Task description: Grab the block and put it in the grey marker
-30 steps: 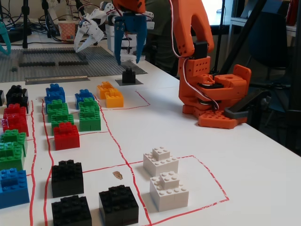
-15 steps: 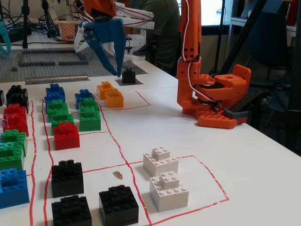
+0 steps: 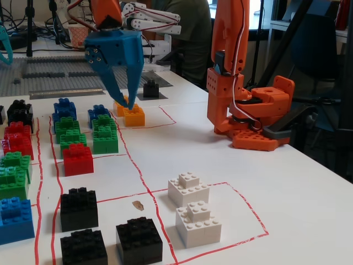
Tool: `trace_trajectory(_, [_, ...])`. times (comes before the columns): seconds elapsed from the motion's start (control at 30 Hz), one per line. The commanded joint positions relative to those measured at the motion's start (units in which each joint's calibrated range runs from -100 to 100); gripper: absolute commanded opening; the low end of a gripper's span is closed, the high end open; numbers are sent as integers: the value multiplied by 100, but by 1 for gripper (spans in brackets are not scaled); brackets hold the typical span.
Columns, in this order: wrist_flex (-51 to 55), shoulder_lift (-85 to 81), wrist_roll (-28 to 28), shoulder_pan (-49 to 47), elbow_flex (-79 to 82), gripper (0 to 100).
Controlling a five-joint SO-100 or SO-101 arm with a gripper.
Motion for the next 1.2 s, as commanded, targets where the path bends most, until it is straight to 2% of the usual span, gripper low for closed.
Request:
trace_trajectory(0.0, [-196, -753, -166, -394, -10, 0])
trace_trajectory(0.43, [-367, -459, -337, -1093, -318, 0])
trace_trajectory(1.17, [-514, -157, -313, -1168, -536, 0])
